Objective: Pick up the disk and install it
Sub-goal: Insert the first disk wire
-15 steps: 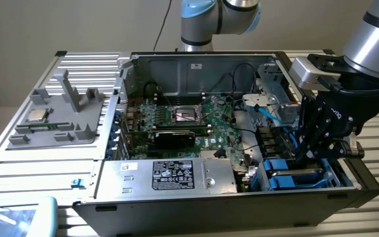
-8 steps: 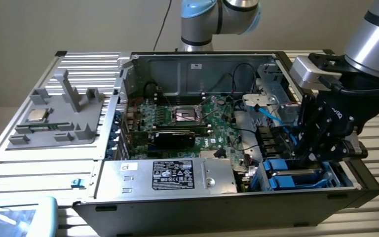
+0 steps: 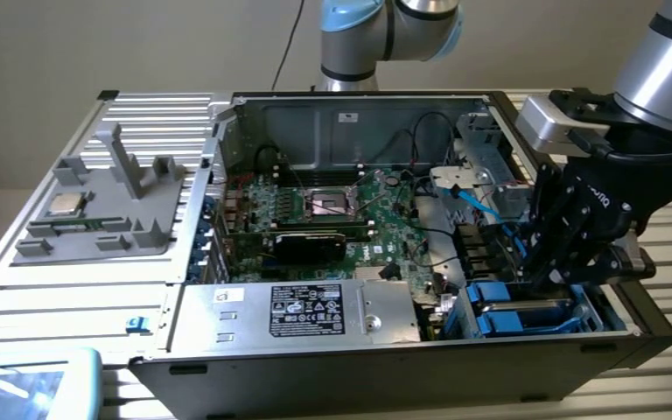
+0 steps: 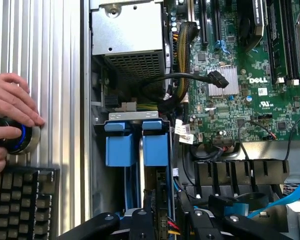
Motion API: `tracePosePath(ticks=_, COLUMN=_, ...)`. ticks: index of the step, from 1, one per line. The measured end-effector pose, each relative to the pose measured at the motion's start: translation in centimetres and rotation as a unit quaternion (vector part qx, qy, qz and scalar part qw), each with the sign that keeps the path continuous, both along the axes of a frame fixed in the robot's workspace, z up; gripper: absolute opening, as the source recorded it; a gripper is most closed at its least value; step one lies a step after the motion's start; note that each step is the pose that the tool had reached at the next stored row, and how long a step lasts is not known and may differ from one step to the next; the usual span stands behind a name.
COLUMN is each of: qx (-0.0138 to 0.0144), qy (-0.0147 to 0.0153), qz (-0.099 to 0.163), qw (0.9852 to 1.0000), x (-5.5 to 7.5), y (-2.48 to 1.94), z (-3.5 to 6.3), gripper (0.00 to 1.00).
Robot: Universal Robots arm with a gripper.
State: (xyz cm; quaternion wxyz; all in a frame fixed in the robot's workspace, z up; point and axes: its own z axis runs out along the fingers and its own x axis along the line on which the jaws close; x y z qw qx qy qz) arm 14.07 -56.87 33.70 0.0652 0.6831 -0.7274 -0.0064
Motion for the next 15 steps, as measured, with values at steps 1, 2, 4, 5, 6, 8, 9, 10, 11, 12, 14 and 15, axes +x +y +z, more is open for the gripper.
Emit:
tracePosePath(ticks=1, qx=-0.0001, qy=0.0000, qz=0.000, qw=1.0000, x=0.00, y=0.00, z=0.03, gripper=0.31)
tracePosePath(ticks=2, qx=0.0000, qy=0.0000, qz=0.000, qw=1.0000, x=0.00, y=0.00, z=0.03, gripper=0.31)
tracePosePath(ticks=4, qx=0.0000, qy=-0.0001, qz=0.000, qw=1.0000, x=0.00, y=0.00, z=0.04, gripper=0.31)
tracePosePath(ticks=5, qx=0.0000, qy=-0.0001, qz=0.000, qw=1.0000, x=0.00, y=0.00, z=0.05, gripper=0.31)
tracePosePath(ticks=6, qx=-0.0001, qy=-0.0001, qz=0.000, qw=1.0000, x=0.00, y=0.00, z=0.05, gripper=0.31)
tracePosePath(ticks=8, qx=-0.0001, qy=-0.0001, qz=0.000, qw=1.0000, x=0.00, y=0.00, z=0.05, gripper=0.31)
tracePosePath(ticks=9, qx=-0.0001, qy=-0.0001, qz=0.000, qw=1.0000, x=0.00, y=0.00, z=0.05, gripper=0.31)
tracePosePath(ticks=10, qx=-0.0001, qy=-0.0001, qz=0.000, qw=1.0000, x=0.00, y=0.00, z=0.05, gripper=0.31)
tracePosePath(ticks=11, qx=-0.0001, qy=-0.0001, qz=0.000, qw=1.0000, x=0.00, y=0.00, z=0.05, gripper=0.31)
tracePosePath(ticks=12, qx=-0.0001, qy=-0.0001, qz=0.000, qw=1.0000, x=0.00, y=0.00, z=0.05, gripper=0.31)
tracePosePath(ticks=14, qx=-0.0001, qy=-0.0001, qz=0.000, qw=1.0000, x=0.00, y=0.00, z=0.06, gripper=0.31)
tracePosePath(ticks=15, qx=0.0000, qy=-0.0002, qz=0.000, qw=1.0000, x=0.00, y=0.00, z=0.06, gripper=0.31)
